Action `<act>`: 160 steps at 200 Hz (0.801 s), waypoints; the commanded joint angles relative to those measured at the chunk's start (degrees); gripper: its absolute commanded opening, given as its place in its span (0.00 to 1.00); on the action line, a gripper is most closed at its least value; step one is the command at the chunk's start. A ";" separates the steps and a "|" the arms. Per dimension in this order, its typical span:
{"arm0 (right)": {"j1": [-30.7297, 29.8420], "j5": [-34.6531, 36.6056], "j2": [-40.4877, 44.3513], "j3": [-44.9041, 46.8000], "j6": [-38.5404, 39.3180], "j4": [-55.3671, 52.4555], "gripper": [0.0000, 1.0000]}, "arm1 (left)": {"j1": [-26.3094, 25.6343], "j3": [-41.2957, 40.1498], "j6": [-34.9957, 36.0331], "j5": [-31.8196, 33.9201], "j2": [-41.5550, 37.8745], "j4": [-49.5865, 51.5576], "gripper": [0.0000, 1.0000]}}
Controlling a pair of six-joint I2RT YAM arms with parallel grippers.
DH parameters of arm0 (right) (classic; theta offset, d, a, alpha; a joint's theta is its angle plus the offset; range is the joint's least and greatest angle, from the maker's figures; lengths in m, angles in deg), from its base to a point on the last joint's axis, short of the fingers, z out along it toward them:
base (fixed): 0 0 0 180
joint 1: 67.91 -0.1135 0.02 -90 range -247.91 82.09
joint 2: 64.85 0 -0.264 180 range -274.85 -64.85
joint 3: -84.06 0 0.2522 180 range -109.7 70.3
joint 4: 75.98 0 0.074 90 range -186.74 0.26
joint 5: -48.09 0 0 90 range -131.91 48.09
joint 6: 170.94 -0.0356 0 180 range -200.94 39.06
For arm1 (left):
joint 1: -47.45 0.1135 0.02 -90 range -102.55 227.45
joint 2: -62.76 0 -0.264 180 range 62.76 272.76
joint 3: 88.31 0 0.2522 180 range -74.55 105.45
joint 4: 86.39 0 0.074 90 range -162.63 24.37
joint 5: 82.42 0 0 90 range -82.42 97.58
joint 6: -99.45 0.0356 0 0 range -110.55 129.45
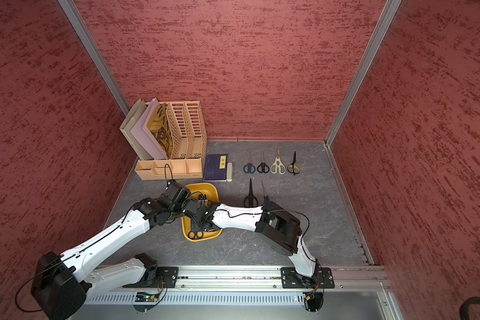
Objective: Take the scissors out of the storage box
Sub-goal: Pick up the scissors from the storage box.
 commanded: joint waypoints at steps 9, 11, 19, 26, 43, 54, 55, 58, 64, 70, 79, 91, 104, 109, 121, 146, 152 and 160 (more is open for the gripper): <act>-0.28 3.31 -1.22 0.05 -0.73 -2.10 0.00 | 1.05 -0.08 -0.34 -1.09 -2.62 -1.29 0.00; -0.24 3.30 -1.10 0.09 -0.67 -2.05 0.00 | 1.11 -0.15 -0.31 -1.09 -2.71 -1.25 0.00; -0.23 3.22 -0.56 0.22 -0.61 -1.71 0.00 | 1.54 -0.24 -0.36 -1.09 -2.67 -0.99 0.00; -0.23 3.01 0.12 0.41 -0.33 -1.26 0.00 | 1.97 -0.41 -0.24 -1.23 -2.65 -0.83 0.00; -0.23 2.50 1.78 0.77 0.11 -0.67 0.00 | 3.11 -0.46 -0.19 -1.56 -2.17 -0.40 0.00; -0.23 1.79 3.01 0.92 0.92 0.10 0.00 | 3.67 -0.35 0.12 -1.87 -1.77 -0.35 0.00; -0.23 1.72 3.10 0.92 0.94 0.12 0.00 | 3.73 -0.39 0.08 -1.92 -1.68 -0.32 0.00; -0.23 1.63 3.44 0.97 1.04 0.21 0.00 | 3.90 -0.39 0.12 -2.01 -1.64 -0.30 0.00; -0.23 1.29 4.14 1.01 1.43 0.39 0.00 | 4.15 -0.43 0.20 -2.15 -1.37 -0.37 0.00; -0.23 1.01 4.78 1.09 1.88 0.63 0.00 | 4.46 -0.43 0.26 -2.30 -1.30 -0.39 0.00; -0.27 0.65 5.74 1.01 2.19 0.51 0.00 | 4.79 -0.45 0.40 -2.47 -1.17 -0.64 0.00; -0.23 -0.26 6.77 1.01 2.77 0.75 0.00 | 5.24 -0.56 0.73 -2.74 -0.95 -0.91 0.00; -0.23 -1.08 7.78 1.02 3.02 0.89 0.00 | 5.59 -0.49 0.91 -2.92 -0.74 -0.91 0.00; -0.23 -1.36 8.16 1.09 3.07 0.92 0.00 | 5.71 -0.49 0.98 -2.97 -0.64 -0.91 0.00; -0.23 -1.68 9.08 1.42 2.97 1.01 0.00 | 5.90 -0.52 1.04 -3.01 -0.63 -0.83 0.00; -0.23 -1.77 10.75 2.13 2.89 1.19 0.00 | 6.17 -0.92 1.10 -3.10 -1.01 -0.59 0.00; -0.23 -1.69 11.13 2.24 2.94 1.25 0.00 | 6.28 -0.95 1.04 -3.07 -1.06 -0.52 0.00; -0.23 -1.64 11.63 2.44 3.01 1.25 0.00 | 6.44 -0.98 1.04 -3.04 -1.09 -0.35 0.00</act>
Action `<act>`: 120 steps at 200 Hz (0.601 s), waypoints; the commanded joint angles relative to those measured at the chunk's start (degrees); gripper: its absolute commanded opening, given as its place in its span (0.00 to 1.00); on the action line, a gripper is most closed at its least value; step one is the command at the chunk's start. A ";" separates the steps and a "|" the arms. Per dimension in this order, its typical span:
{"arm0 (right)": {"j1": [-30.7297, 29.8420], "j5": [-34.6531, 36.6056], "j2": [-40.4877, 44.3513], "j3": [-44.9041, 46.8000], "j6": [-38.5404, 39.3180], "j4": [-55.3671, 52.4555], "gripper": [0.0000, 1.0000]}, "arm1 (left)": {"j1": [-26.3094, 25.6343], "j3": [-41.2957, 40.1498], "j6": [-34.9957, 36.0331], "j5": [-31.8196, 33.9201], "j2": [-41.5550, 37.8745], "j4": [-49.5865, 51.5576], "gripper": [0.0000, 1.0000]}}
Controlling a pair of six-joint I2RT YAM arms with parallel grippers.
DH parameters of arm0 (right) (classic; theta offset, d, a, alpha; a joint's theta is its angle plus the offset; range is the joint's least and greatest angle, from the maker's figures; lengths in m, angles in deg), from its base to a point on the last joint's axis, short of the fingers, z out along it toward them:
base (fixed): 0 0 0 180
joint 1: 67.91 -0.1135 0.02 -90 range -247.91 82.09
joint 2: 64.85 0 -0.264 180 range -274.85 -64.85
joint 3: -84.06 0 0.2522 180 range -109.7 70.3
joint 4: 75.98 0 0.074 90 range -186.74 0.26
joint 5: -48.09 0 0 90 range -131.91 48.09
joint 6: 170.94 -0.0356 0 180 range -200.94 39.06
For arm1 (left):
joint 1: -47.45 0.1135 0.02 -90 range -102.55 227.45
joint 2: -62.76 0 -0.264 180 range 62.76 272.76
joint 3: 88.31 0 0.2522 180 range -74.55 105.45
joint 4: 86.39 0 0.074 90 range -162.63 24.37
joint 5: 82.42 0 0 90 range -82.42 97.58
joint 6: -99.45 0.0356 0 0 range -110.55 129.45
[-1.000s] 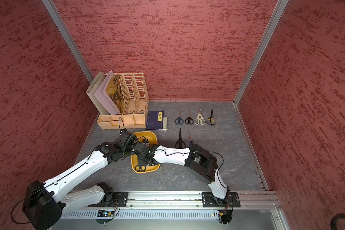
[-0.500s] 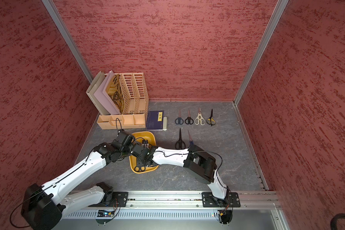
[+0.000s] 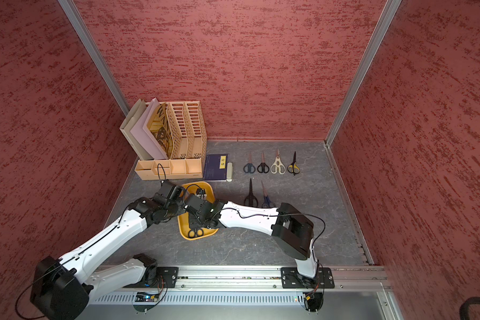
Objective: Take the scissors out of the storage box
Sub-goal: Pick up the scissors from the storage box, then place the scissors at the center of the board.
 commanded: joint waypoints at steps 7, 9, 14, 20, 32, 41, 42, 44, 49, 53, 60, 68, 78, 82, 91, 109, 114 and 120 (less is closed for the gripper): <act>-0.01 -0.42 3.12 1.11 0.97 0.45 0.00 | 0.74 -0.54 0.52 -0.22 -0.66 -0.50 0.00; -0.01 -0.42 3.20 1.11 1.00 0.34 0.00 | 0.86 -0.58 0.49 -0.18 -0.67 -0.48 0.00; -0.01 -0.43 3.43 1.11 1.14 0.35 0.00 | 0.91 -0.59 0.50 -0.26 -0.70 -0.39 0.00; -0.03 -0.37 3.57 1.12 1.31 0.11 0.00 | 1.05 -0.52 0.52 -0.23 -0.74 -0.29 0.00; 0.01 -0.02 3.92 1.17 1.23 -0.29 0.00 | 1.31 -0.41 0.49 -0.26 -0.91 -0.30 0.00; 0.15 0.15 4.29 1.32 1.41 -0.38 0.00 | 1.49 -0.34 0.44 -0.26 -0.99 -0.30 0.00; 0.16 0.17 4.39 1.35 1.34 -0.36 0.00 | 1.52 -0.33 0.44 -0.29 -0.97 -0.30 0.00; 0.16 0.19 4.53 1.41 1.32 -0.37 0.00 | 1.53 -0.33 0.43 -0.30 -1.01 -0.30 0.00; 0.31 0.20 4.82 1.73 1.28 -0.30 0.00 | 1.68 -0.28 0.43 -0.44 -1.02 -0.30 0.00; 0.43 0.13 5.08 1.99 1.26 -0.20 0.00 | 1.71 -0.31 0.44 -0.38 -1.09 -0.29 0.00; 0.73 -0.21 5.57 2.58 1.12 0.07 0.00 | 1.74 -0.31 0.31 -0.41 -1.13 -0.26 0.00; 1.15 -0.49 6.21 3.25 1.00 0.14 0.00 | 1.94 -0.25 0.25 -0.46 -1.14 -0.14 0.00; 1.72 -0.76 7.18 3.87 0.97 0.12 0.00 | 2.11 -0.25 0.04 -0.48 -1.28 -0.04 0.00; 2.05 -0.77 7.56 4.14 1.05 -0.01 0.00 | 2.11 -0.32 0.09 -0.47 -1.29 0.03 0.00; 3.01 -0.86 8.67 4.76 1.38 -0.48 0.00 | 2.32 -0.41 0.10 -0.50 -1.41 0.18 0.00; 5.94 -1.93 11.02 5.82 3.09 -2.28 0.00 | 2.48 -0.75 0.34 -0.82 -1.48 0.32 0.00; 7.00 -2.42 11.67 6.08 3.92 -2.94 0.00 | 2.60 -0.76 0.48 -0.95 -1.55 0.32 0.00; 8.10 -3.00 12.07 6.32 4.62 -3.78 0.00 | 2.55 -0.88 0.66 -1.05 -1.58 0.45 0.00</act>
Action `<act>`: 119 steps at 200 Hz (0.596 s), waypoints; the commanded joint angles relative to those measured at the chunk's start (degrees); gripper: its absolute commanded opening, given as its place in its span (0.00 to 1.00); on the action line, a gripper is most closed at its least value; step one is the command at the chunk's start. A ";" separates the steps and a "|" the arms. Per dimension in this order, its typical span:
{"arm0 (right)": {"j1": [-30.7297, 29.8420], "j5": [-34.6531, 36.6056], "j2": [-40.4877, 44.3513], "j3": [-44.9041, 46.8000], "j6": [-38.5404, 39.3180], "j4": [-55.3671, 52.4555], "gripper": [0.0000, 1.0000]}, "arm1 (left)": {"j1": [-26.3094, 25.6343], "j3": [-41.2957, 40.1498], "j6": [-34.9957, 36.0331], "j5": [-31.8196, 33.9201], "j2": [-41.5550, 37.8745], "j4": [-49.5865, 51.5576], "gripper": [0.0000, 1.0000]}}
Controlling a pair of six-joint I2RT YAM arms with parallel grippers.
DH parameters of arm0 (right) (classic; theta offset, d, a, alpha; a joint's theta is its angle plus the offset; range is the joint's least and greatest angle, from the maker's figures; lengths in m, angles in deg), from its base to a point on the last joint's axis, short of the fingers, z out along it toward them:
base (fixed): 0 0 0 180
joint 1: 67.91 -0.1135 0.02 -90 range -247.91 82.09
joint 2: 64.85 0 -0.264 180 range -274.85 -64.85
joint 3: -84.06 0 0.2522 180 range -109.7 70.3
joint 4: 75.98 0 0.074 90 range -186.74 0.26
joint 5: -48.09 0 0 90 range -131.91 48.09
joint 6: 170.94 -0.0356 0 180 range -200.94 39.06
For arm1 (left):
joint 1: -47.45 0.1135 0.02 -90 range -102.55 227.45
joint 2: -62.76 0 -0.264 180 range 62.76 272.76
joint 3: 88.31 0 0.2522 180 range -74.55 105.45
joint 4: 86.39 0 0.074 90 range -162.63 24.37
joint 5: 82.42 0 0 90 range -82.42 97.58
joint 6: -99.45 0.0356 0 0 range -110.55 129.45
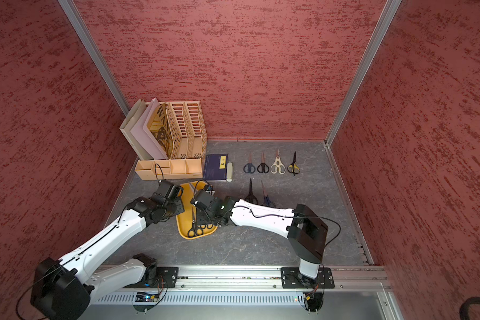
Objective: Take the scissors out of the storage box
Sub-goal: Place the scissors at the center of the board.
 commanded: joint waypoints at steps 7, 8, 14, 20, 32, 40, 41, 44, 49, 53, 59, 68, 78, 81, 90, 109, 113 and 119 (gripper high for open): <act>6.10 -2.25 5.16 1.27 4.50 -4.36 0.00 | 0.49 -0.79 0.67 -1.01 -1.45 0.14 0.00; 6.34 -2.27 5.30 1.34 4.67 -4.63 0.00 | 0.50 -0.81 0.70 -1.02 -1.50 0.14 0.00; 7.91 -2.49 6.10 1.71 5.70 -5.80 0.00 | 0.51 -0.92 1.00 -1.46 -1.54 0.06 0.00; 9.63 -2.92 6.92 2.29 6.69 -6.74 0.00 | 0.52 -0.95 1.38 -1.92 -1.64 -0.15 0.00; 13.54 -4.00 8.83 3.65 8.48 -8.31 0.00 | 0.52 -1.10 2.04 -2.79 -1.93 -0.59 0.00; 16.22 -5.04 10.27 4.72 9.83 -8.94 0.00 | 0.49 -1.24 2.29 -3.13 -2.15 -0.82 0.00; 16.22 -5.12 10.44 4.83 10.02 -9.18 0.00 | 0.54 -1.21 2.35 -3.14 -2.16 -0.82 0.00; 17.39 -5.47 10.92 5.11 10.53 -9.56 0.00 | 0.51 -1.20 2.39 -3.15 -2.17 -0.86 0.00; 19.12 -5.85 11.69 5.63 11.31 -10.27 0.00 | 0.56 -1.12 2.49 -3.14 -2.12 -0.83 0.00; 20.49 -6.10 12.34 5.99 11.84 -10.83 0.00 | 0.55 -1.04 2.58 -3.19 -2.07 -0.90 0.00; 22.38 -6.24 13.26 6.56 12.86 -11.65 0.00 | 0.51 -0.93 2.75 -3.28 -1.91 -0.98 0.00; 25.49 -6.52 14.47 7.55 14.05 -12.84 0.00 | 0.50 -0.71 2.99 -3.40 -1.72 -1.24 0.00; 29.17 -7.64 15.67 8.88 15.41 -13.61 0.00 | 0.50 -0.50 3.27 -3.65 -1.39 -1.61 0.00; 30.31 -8.04 15.94 9.40 15.86 -13.79 0.00 | 0.50 -0.42 3.33 -3.67 -1.30 -1.74 0.00; 33.57 -8.97 16.64 10.80 17.01 -14.26 0.00 | 0.50 -0.18 3.50 -3.67 -0.93 -2.06 0.00; 39.62 -11.24 16.68 13.48 19.82 -14.89 0.00 | 0.54 0.32 4.19 -3.85 0.02 -2.99 0.00; 40.63 -11.62 16.68 14.10 20.46 -14.82 0.00 | 0.57 0.49 4.31 -3.85 0.30 -3.17 0.00; 42.12 -12.22 16.68 14.96 21.32 -14.68 0.00 | 0.51 0.71 4.47 -3.91 0.77 -3.36 0.00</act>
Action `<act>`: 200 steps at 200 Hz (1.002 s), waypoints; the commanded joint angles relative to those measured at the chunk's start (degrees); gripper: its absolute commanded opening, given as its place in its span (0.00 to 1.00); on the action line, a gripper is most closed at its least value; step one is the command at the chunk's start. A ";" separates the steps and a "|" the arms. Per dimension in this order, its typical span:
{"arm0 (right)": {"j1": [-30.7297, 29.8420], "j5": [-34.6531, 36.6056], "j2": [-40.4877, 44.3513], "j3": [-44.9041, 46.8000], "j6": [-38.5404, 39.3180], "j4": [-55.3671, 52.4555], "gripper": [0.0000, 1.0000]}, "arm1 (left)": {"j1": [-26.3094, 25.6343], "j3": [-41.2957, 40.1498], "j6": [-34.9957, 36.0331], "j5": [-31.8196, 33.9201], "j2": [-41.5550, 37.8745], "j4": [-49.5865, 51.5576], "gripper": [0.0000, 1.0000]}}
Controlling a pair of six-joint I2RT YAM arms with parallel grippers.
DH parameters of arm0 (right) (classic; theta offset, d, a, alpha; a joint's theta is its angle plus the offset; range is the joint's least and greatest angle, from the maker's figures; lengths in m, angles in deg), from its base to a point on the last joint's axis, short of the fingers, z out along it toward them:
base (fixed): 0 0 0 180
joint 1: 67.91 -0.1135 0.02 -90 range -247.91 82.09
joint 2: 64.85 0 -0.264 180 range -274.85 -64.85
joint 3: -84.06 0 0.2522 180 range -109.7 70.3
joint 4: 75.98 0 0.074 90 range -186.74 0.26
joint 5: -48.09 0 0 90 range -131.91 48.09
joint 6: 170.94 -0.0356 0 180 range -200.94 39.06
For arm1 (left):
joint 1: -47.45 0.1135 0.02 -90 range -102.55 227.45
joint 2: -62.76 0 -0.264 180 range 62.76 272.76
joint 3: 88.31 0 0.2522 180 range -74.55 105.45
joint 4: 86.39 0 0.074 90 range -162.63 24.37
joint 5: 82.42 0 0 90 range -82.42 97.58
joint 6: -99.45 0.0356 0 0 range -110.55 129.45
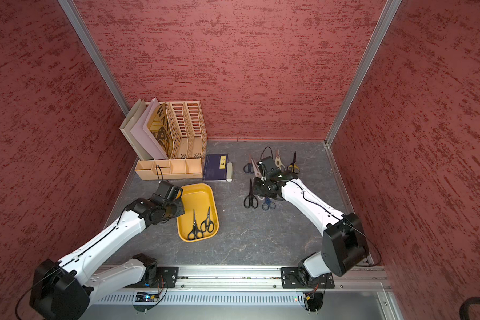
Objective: Take the scissors out of the storage box
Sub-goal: Place the scissors at the center of the board.
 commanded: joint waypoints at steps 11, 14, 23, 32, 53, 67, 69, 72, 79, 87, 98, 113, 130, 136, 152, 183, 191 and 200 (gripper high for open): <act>7.31 -4.42 0.17 4.38 6.88 -2.14 0.00 | 0.39 2.04 1.67 -0.68 1.86 -3.22 0.00; 7.89 -4.46 0.05 4.78 7.15 -2.05 0.00 | 0.36 2.18 1.72 -0.72 2.05 -3.38 0.00; 9.50 -4.72 -0.92 5.85 7.94 -1.65 0.00 | 0.38 2.47 1.88 -0.66 2.61 -3.59 0.00; 10.78 -4.82 -1.96 6.66 8.68 -1.16 0.00 | 0.37 2.69 2.03 -0.62 3.07 -3.85 0.00; 13.18 -4.95 -4.45 7.71 10.29 -0.03 0.00 | 0.37 2.91 2.24 -0.67 3.77 -4.10 0.00; 14.60 -5.34 -6.48 7.65 10.96 0.59 0.00 | 0.37 2.95 2.45 -0.59 3.87 -4.04 0.00; 14.71 -5.41 -6.89 7.64 11.07 0.65 0.00 | 0.37 2.94 2.44 -0.64 3.89 -4.04 0.00; 15.01 -5.47 -7.38 7.53 11.26 0.74 0.00 | 0.37 3.07 2.48 -0.52 3.83 -3.94 0.00; 15.52 -5.73 -8.48 7.31 11.53 0.88 0.00 | 0.37 3.10 2.63 -0.50 3.81 -3.90 0.00; 16.04 -5.65 -9.87 6.81 11.47 0.76 0.00 | 0.39 3.21 2.81 -0.42 3.74 -3.78 0.00; 16.73 -5.67 -11.65 6.06 11.15 0.36 0.00 | 0.41 3.34 2.97 -0.20 3.68 -3.67 0.00; 17.25 -5.71 -13.32 5.44 10.97 0.25 0.00 | 0.39 3.49 3.17 0.12 3.63 -3.43 0.00; 17.87 -5.18 -14.28 4.89 10.82 0.44 0.00 | 0.50 3.48 3.08 0.37 3.65 -3.17 0.00; 18.10 -4.97 -14.71 4.67 10.64 0.44 0.00 | 0.50 3.50 3.05 0.45 3.69 -3.15 0.00; 18.51 -4.02 -15.83 3.88 10.92 0.19 0.00 | 0.45 3.50 3.04 0.56 3.59 -2.85 0.00; 18.83 -4.23 -17.92 2.88 10.57 0.01 0.00 | 0.47 3.61 3.30 0.90 3.07 -2.37 0.00; 18.83 -3.79 -17.89 2.85 10.19 -0.30 0.00 | 0.46 3.47 3.36 0.99 2.81 -2.49 0.00; 18.81 -3.42 -17.45 3.14 9.84 -0.25 0.06 | 0.46 3.17 3.60 1.08 2.44 -2.71 0.00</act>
